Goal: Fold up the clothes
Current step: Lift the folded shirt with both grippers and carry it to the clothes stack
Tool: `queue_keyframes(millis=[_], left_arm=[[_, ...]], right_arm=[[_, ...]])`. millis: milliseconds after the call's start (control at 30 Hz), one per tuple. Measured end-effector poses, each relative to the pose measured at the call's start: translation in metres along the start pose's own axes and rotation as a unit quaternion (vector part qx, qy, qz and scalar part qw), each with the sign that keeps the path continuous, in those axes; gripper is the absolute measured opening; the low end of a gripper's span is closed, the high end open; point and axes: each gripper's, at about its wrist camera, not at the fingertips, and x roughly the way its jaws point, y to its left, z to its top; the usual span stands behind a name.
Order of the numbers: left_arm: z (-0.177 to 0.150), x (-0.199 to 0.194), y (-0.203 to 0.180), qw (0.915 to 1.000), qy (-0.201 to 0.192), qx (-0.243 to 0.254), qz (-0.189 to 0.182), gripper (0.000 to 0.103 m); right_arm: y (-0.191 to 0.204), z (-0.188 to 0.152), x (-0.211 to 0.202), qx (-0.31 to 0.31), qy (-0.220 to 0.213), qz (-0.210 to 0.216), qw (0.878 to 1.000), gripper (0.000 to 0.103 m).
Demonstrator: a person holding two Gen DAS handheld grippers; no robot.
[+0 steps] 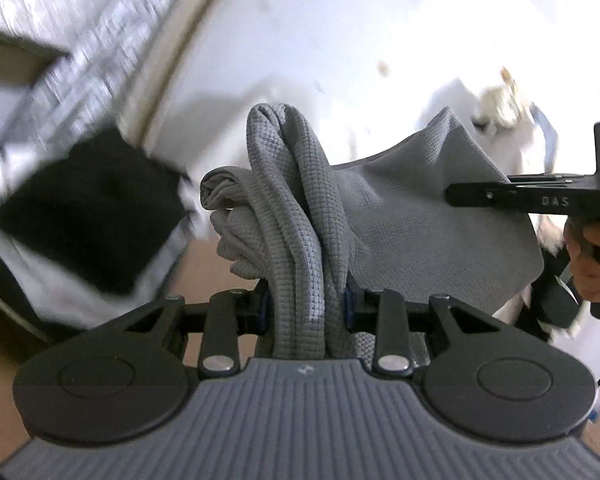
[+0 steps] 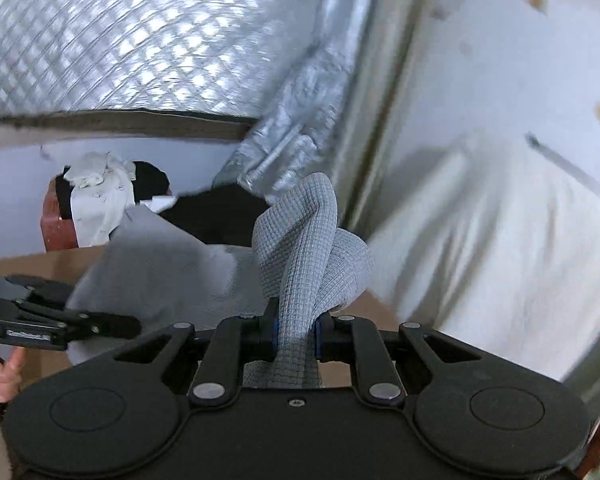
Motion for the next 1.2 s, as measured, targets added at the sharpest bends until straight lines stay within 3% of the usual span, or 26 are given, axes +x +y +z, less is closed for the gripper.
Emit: queue_keyframes(millis=[67, 200, 400, 500, 633, 667, 733, 767, 833, 900, 967, 1033, 1100, 1200], left_arm=[[0.022, -0.003, 0.013, 0.9990, -0.032, -0.004, 0.032, 0.031], [0.039, -0.003, 0.053, 0.9928, -0.080, -0.006, 0.089, 0.031], [0.015, 0.006, 0.131, 0.9771, -0.143, -0.104, 0.119, 0.031], [0.004, 0.030, 0.146, 0.9783, -0.124, -0.106, 0.128, 0.031], [-0.014, 0.068, 0.182, 0.9706, -0.099, -0.182, 0.123, 0.035], [-0.018, 0.075, 0.187, 0.9682, -0.093, -0.191, 0.131, 0.042], [-0.023, 0.081, 0.191, 0.9674, -0.083, -0.186, 0.150, 0.050], [-0.023, 0.081, 0.192, 0.9689, -0.081, -0.178, 0.152, 0.054], [-0.021, 0.080, 0.193, 0.9698, -0.080, -0.170, 0.155, 0.057], [-0.021, 0.078, 0.196, 0.9687, -0.086, -0.174, 0.154, 0.059], [-0.021, 0.078, 0.196, 0.9683, -0.088, -0.170, 0.161, 0.059], [-0.021, 0.076, 0.191, 0.9695, -0.088, -0.156, 0.168, 0.059], [-0.027, 0.068, 0.185, 0.9705, -0.087, -0.152, 0.165, 0.059], [-0.028, 0.064, 0.188, 0.9698, -0.090, -0.166, 0.154, 0.059]], right_arm=[[0.011, 0.042, 0.017, -0.039, -0.009, 0.000, 0.999, 0.017], [0.037, 0.082, 0.069, -0.046, -0.063, 0.015, 0.997, 0.017], [0.072, 0.127, 0.167, -0.096, -0.085, 0.082, 0.988, 0.017], [0.081, 0.142, 0.213, -0.120, -0.082, 0.113, 0.983, 0.017], [0.085, 0.144, 0.276, -0.146, -0.053, 0.125, 0.980, 0.017], [0.082, 0.138, 0.294, -0.144, -0.038, 0.117, 0.982, 0.018], [0.076, 0.125, 0.330, -0.139, -0.007, 0.102, 0.985, 0.029], [0.073, 0.119, 0.347, -0.136, 0.009, 0.094, 0.986, 0.048], [0.072, 0.109, 0.370, -0.111, 0.036, 0.020, 0.993, 0.050], [0.062, 0.109, 0.365, -0.069, 0.022, 0.017, 0.997, 0.052], [0.043, 0.111, 0.342, 0.018, -0.012, 0.028, 0.999, 0.056], [0.021, 0.103, 0.314, 0.127, -0.042, 0.039, 0.990, 0.067], [0.004, 0.081, 0.289, 0.228, -0.045, 0.059, 0.971, 0.069], [-0.001, 0.041, 0.275, 0.276, -0.017, 0.122, 0.953, 0.070]])
